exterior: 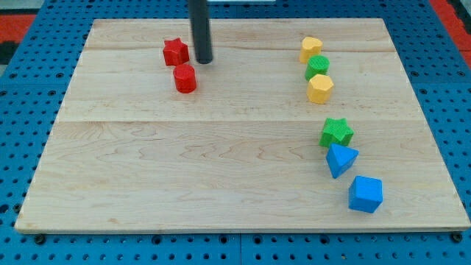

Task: Move red star slightly down

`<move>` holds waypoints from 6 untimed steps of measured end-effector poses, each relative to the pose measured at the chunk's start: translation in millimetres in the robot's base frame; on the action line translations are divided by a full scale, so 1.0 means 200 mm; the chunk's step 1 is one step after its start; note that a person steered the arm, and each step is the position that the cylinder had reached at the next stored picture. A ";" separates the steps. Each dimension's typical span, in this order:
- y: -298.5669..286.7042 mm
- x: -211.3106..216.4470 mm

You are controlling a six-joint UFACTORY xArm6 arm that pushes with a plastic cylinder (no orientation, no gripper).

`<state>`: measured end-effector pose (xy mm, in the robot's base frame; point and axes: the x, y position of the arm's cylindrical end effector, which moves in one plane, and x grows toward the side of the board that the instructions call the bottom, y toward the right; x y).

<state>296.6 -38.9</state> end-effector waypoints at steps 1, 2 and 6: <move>-0.14 -0.18; -0.49 -0.16; -0.54 0.03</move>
